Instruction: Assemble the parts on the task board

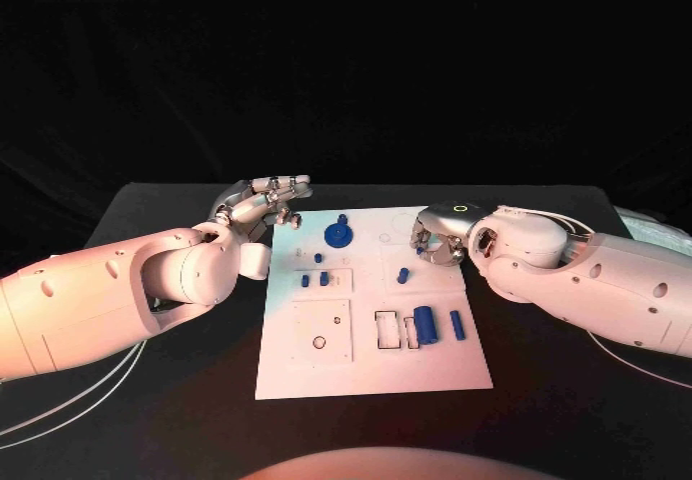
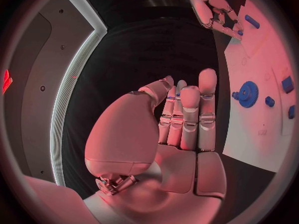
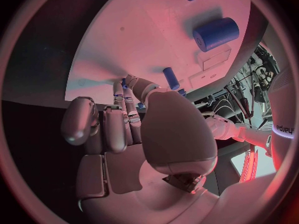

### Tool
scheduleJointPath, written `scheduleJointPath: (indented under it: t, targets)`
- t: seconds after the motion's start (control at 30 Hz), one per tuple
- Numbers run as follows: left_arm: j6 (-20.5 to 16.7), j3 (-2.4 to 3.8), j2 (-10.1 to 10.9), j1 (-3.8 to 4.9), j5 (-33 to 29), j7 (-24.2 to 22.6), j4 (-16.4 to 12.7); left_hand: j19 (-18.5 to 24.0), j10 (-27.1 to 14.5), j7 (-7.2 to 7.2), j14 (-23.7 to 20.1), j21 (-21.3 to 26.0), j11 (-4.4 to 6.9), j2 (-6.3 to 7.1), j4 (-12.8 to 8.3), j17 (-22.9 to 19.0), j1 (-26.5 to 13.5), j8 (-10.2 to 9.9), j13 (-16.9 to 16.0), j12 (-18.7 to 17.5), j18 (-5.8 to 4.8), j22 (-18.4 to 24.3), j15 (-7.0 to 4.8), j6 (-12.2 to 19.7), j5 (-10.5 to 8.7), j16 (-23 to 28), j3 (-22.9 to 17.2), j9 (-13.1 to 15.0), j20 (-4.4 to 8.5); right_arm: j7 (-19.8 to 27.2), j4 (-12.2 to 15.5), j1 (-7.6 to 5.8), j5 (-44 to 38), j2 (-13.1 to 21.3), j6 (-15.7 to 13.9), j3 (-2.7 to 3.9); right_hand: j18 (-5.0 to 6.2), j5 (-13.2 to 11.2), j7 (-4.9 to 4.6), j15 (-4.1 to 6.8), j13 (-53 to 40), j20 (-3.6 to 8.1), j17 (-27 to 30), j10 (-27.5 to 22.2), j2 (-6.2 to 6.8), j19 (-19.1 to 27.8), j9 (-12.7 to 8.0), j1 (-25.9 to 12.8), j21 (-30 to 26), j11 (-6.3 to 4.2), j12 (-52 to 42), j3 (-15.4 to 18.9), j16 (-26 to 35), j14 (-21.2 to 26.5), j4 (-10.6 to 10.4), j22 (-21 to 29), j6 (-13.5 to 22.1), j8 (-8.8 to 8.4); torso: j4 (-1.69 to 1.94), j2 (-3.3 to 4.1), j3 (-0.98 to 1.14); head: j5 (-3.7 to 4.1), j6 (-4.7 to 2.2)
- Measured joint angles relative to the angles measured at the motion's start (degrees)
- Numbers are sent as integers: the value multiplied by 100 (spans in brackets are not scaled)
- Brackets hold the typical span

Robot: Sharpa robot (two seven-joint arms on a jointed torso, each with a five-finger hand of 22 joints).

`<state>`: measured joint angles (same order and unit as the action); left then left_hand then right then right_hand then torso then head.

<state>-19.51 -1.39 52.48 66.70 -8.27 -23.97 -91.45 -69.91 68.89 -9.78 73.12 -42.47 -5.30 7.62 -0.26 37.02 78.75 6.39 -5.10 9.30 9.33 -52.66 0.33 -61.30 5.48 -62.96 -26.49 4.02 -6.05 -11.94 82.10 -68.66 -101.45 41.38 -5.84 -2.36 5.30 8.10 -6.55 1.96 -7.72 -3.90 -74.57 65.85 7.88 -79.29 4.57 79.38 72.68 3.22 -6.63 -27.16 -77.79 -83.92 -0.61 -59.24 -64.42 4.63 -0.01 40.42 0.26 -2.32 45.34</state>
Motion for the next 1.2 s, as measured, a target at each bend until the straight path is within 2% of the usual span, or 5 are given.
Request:
scheduleJointPath:
  t: [0.13, 0.37, 0.63, 0.87, 1.2]
  targets:
    - [6, 0, 5, 0, -10, 0, -5, 0, 0, 0, 0, 0, 0, 0, 0, -12, 0, 0, 1, 0, 0, 6, 0, 0, 0, 0, 0, 0, 0, 0, -51, 0, -26, -44, 38, 3, 0, -37, 21, 0, 29, 0, -10, 187, -74, 0, 38, 0, 0, -33, -35, -37, 0, 0, 37, -14, -150, 43, -1, -2, 1, -7, 15]
    - [16, 0, 14, -1, -20, 2, -15, 0, 0, 0, 0, 19, 0, 0, -7, -12, 0, 0, 0, 0, 1, 14, 0, 0, 0, 0, 27, 0, 0, -41, -116, 19, -126, -130, 63, 18, 0, -132, 43, 0, 66, -13, -38, 425, -120, -31, 100, 4, 0, -59, -63, -118, -22, 0, 118, -80, -335, 126, -2, -3, -1, -8, 41]
    - [20, 0, 16, -1, -25, 10, -20, 0, -21, 0, 0, 33, 20, 0, 0, -27, 0, 0, -4, 0, 0, 27, 1, 0, 0, 0, 33, 0, 0, -163, -91, 63, -291, -160, -11, 18, -1, -248, 36, 0, 107, -1, -37, 475, -202, -43, 133, 25, 29, -10, -57, -179, -22, 0, 180, -113, -371, 134, -2, -9, -2, 14, 59]
    - [22, 0, 18, -1, -28, 17, -11, 0, -21, 20, 0, 55, 20, 0, -22, -27, 1, 21, -3, 25, -1, 37, 1, 20, 0, 0, 56, 0, 0, -242, 200, 117, -357, 70, -312, -2, -1, -282, 37, 0, 121, -22, -36, 475, -247, -64, 137, 23, 29, -10, -21, -180, -22, 0, 185, -125, -369, 124, -1, -15, -2, 24, 52]
    - [25, 0, 12, -2, -29, 21, 12, 0, -21, 20, 1, 54, 20, 0, -22, -45, 1, 21, -3, 25, -1, 53, 2, 20, 0, 0, 56, 0, 0, -268, 780, -5, -307, 479, -711, 96, -1, -303, 25, 0, 120, -22, -35, 492, -247, -63, 143, 23, 29, 7, -18, -196, -22, 0, 214, -136, -381, 120, -13, -15, 0, 35, 20]
